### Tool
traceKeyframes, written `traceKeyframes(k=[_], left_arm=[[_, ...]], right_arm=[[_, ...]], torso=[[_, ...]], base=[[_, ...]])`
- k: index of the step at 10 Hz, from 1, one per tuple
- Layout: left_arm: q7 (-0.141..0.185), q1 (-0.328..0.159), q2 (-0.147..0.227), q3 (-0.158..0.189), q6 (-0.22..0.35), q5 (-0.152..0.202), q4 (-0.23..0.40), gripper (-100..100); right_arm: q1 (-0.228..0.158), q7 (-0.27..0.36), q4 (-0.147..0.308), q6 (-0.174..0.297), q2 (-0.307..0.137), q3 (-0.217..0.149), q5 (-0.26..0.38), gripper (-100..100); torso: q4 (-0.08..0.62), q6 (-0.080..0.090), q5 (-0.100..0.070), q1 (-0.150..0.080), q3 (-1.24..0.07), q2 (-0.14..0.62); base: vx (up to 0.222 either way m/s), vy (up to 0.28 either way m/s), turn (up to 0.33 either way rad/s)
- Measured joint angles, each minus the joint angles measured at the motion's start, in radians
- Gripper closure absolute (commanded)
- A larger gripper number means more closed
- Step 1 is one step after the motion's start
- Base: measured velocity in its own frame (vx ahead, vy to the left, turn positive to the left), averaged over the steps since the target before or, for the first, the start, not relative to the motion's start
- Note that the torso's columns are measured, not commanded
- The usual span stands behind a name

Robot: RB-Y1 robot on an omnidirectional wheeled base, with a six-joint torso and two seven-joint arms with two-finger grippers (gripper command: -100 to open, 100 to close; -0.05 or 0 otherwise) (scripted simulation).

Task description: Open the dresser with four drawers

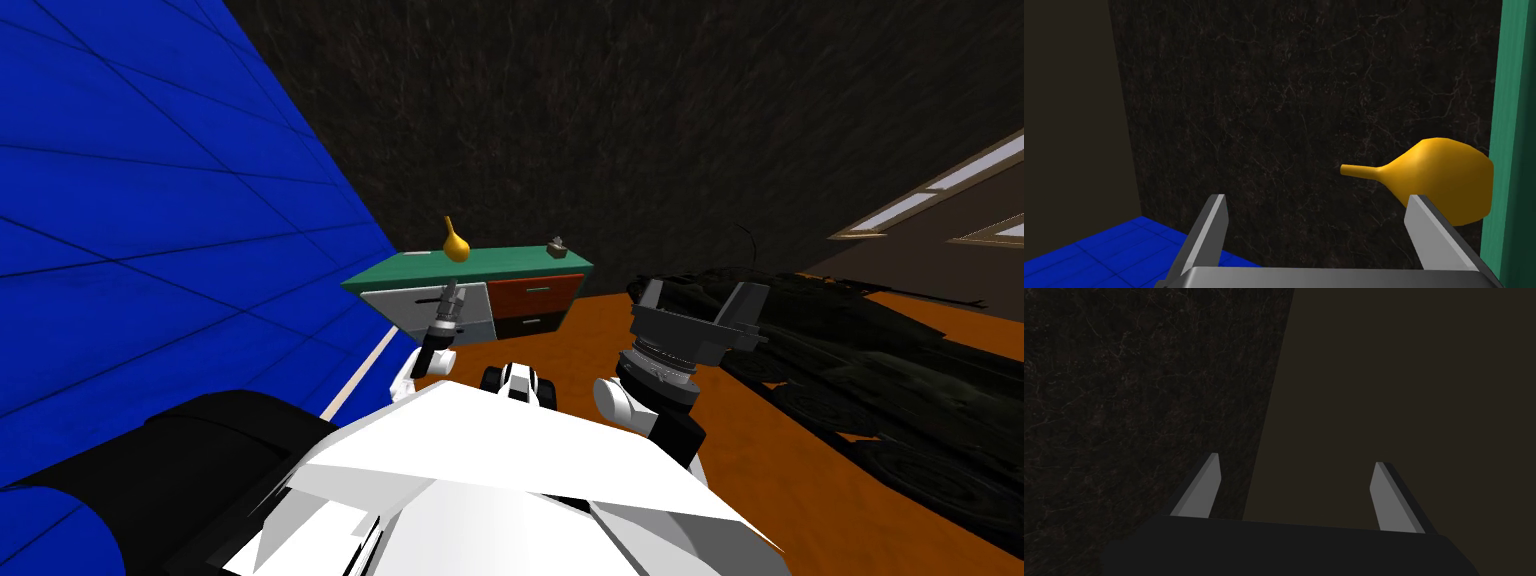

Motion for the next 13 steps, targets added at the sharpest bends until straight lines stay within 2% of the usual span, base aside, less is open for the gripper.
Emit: traceKeyframes(k=[6, 13], left_arm=[[0.003, -0.033, 0.027, 0.028, -0.025, 0.020, 0.160, -100], [-0.006, -0.067, 0.017, 0.042, -0.047, 0.031, 0.314, -100]], right_arm=[[0.000, 0.000, 0.000, 0.000, 0.000, 0.000, 0.000, 0], [0.000, 0.000, 0.000, 0.000, 0.000, 0.000, 0.000, 0]], torso=[[0.000, 0.000, 0.000, 0.001, 0.000, 0.000], [0.000, 0.000, 0.000, 0.001, 0.000, 0.000]], base=[[0.107, -0.138, 0.030], [0.084, -0.117, 0.026]])
